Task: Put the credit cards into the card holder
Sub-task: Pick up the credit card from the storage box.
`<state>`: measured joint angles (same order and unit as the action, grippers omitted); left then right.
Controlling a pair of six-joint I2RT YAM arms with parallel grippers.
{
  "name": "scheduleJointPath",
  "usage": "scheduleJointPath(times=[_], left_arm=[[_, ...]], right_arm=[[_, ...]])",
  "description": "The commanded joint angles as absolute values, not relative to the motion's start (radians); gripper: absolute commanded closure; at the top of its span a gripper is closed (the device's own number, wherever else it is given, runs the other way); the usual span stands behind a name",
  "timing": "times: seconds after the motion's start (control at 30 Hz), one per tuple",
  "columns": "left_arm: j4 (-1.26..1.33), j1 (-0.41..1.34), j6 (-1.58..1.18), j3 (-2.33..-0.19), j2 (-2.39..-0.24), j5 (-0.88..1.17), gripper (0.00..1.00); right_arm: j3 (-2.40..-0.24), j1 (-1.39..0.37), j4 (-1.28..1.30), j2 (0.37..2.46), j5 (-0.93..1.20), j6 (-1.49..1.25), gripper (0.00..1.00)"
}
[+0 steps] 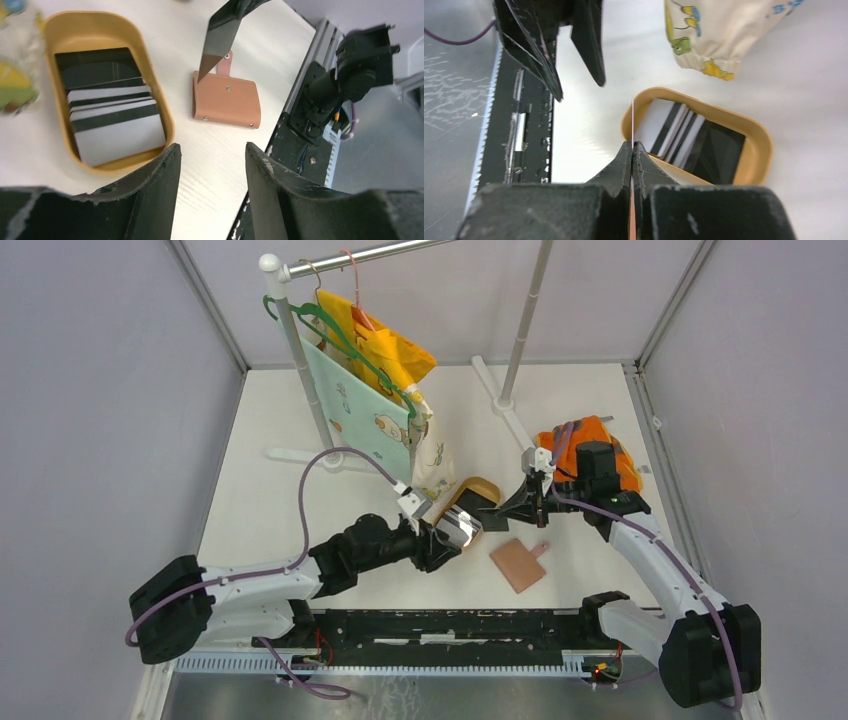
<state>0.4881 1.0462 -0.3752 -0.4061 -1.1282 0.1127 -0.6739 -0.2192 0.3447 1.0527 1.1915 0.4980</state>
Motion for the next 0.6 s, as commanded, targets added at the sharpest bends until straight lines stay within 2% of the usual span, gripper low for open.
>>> scheduleJointPath(times=[0.0,0.1,0.23,0.33,0.43,0.47,0.57], left_arm=[[0.533,1.051,-0.571,-0.328,-0.999,-0.083,0.44],[0.443,1.05,-0.702,-0.309,-0.969,-0.178,0.49],[0.426,1.051,-0.737,-0.299,-0.967,-0.121,0.41],[0.481,1.087,-0.762,-0.292,-0.986,-0.117,0.41],[0.395,1.302,-0.727,-0.408,-1.07,-0.36,0.4],[0.31,1.424,-0.712,-0.492,-1.129,-0.485,0.38],[0.07,1.6,-0.709,-0.75,-1.359,-0.767,0.32]], right_arm=[[-0.683,-0.181,0.271,1.019,1.143,0.457,1.0],[-0.678,-0.163,0.261,1.017,1.118,0.45,1.0],[-0.673,-0.145,0.245,1.018,1.095,0.436,1.0],[-0.67,-0.131,0.236,1.017,1.069,0.424,1.0],[-0.667,-0.113,0.222,1.018,1.045,0.407,1.0],[-0.665,-0.105,0.214,1.015,1.037,0.397,1.0],[-0.656,-0.077,0.194,1.014,1.026,0.372,1.0]])
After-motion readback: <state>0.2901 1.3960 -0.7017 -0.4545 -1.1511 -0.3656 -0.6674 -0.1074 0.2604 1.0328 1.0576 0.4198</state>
